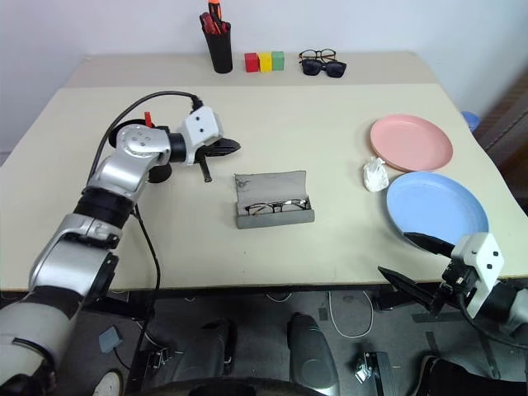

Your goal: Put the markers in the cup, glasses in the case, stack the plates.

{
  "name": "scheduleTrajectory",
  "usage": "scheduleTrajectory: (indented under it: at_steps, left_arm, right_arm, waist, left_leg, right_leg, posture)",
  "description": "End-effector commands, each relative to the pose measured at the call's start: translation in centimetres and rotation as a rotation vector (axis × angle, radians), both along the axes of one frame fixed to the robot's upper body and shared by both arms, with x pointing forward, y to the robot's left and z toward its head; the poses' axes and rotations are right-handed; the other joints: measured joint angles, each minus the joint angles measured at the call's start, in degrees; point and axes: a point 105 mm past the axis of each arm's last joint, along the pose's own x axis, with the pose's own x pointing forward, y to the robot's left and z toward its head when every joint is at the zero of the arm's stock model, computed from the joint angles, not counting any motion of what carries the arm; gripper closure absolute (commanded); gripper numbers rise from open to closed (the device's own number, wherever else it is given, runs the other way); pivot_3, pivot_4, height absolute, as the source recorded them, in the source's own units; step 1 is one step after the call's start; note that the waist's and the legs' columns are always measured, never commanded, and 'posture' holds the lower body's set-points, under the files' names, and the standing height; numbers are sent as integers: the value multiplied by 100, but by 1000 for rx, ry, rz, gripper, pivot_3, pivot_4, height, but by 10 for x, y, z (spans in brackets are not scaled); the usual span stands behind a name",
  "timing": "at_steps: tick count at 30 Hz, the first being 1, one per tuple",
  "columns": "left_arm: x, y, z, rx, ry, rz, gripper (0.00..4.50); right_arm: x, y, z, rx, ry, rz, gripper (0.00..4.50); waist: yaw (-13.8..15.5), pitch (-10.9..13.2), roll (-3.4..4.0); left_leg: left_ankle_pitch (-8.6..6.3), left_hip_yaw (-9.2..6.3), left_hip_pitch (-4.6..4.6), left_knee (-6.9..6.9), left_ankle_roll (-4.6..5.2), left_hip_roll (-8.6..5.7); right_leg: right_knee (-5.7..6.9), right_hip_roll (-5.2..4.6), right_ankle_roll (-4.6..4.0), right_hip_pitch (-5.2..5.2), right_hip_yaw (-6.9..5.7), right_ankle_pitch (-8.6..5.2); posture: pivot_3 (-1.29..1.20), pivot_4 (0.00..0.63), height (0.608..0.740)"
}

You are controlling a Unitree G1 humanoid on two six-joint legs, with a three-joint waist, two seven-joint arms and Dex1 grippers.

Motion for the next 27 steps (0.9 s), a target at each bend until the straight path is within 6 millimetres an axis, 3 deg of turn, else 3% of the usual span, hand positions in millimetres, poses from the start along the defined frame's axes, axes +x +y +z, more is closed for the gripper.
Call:
scheduleTrajectory:
  at_steps: [1,6,11,16,18,20,23,27]
  left_arm:
    - [5,-10,2,113,-61,-56,4488]
    - [5,-26,-11,164,-5,-112,4488]
    - [-15,-42,-18,132,184,-271,4488]
    - [-45,-37,-19,168,407,-479,4488]
    - [-53,-35,-26,185,491,-502,4488]
    - [-63,-32,-46,231,553,-509,4488]
    - [-73,-31,-63,252,573,-524,4488]
    - [-70,-41,-46,107,465,-492,4488]
  right_arm:
    - [-2,2,14,-3,-70,-14,0]
    - [-2,2,16,-19,-98,-37,0]
    - [-1,2,21,-25,-115,-47,0]
    - [0,2,23,-21,-133,-61,0]
    - [1,2,24,-17,-140,-69,0]
    - [3,2,19,-9,-115,-89,0]
    - [5,1,12,-7,-73,-119,0]
    - [12,-6,9,3,-62,-191,0]
  waist:
    - [1,2,-4]
    - [18,2,-4]
    - [28,3,-7]
    - [-7,4,-8]
    - [-3,4,-8]
    - [-7,2,-5]
    - [1,-7,0]
    - [32,-17,6]
  left_leg:
    - [0,0,-6,0,1,0]
    - [0,-4,-69,10,1,-1]
    - [0,-6,-71,9,2,-4]
    - [0,-6,-69,12,2,-4]
    - [1,-7,-68,12,2,-4]
    - [1,-8,-68,15,2,-4]
    - [0,-10,-63,14,3,-4]
    - [0,-11,-60,18,3,-4]
  right_leg:
    - [-3,1,1,-5,0,0]
    - [-4,1,5,-59,-3,5]
    - [-3,1,4,-61,-3,6]
    - [7,1,-8,-61,-2,12]
    - [11,1,-16,-61,-2,16]
    - [13,1,-16,-61,-2,16]
    - [22,0,-15,-60,1,16]
    - [26,0,-15,-56,0,15]
  posture:
    - [0,150,740]
    - [0,150,740]
    - [0,150,740]
    - [0,150,740]
    - [0,150,740]
    - [0,150,740]
    - [0,150,740]
    - [0,150,740]
